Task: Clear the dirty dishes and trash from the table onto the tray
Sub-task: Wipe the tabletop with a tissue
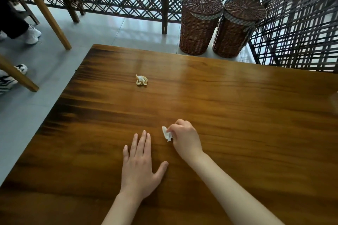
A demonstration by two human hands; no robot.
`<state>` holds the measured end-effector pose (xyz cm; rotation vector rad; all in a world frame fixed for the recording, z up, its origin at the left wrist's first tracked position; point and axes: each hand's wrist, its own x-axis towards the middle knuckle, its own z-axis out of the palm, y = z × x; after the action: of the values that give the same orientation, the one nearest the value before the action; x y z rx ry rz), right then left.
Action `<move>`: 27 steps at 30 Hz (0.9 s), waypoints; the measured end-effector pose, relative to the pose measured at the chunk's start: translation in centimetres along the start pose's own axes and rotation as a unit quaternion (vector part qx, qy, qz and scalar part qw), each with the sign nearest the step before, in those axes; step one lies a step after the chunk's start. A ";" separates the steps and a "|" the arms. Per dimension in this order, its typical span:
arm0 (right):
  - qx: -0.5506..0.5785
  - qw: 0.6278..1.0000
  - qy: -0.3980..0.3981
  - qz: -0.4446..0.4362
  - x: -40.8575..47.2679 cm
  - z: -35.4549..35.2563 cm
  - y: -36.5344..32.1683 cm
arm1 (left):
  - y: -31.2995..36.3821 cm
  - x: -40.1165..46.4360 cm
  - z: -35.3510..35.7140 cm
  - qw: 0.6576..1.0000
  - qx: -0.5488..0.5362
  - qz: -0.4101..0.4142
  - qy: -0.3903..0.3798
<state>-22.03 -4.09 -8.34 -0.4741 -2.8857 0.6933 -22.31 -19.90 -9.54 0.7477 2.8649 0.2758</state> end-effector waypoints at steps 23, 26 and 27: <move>-0.033 0.982 0.061 0.174 1.5 -3.1 4.6 | -0.7 -0.1 0.2 0.997 -0.067 0.014 0.041; 0.006 0.993 0.033 0.111 0.5 -1.2 0.8 | -1.3 -0.5 -0.2 0.997 -0.059 -0.002 0.044; 0.024 0.995 0.025 0.097 0.1 -0.8 -0.1 | -1.7 -0.7 -0.4 0.997 -0.058 -0.009 0.046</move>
<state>-22.03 -3.77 -7.58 -0.7630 -2.7936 0.7632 -22.60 -21.71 -9.44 0.7039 2.9085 0.4819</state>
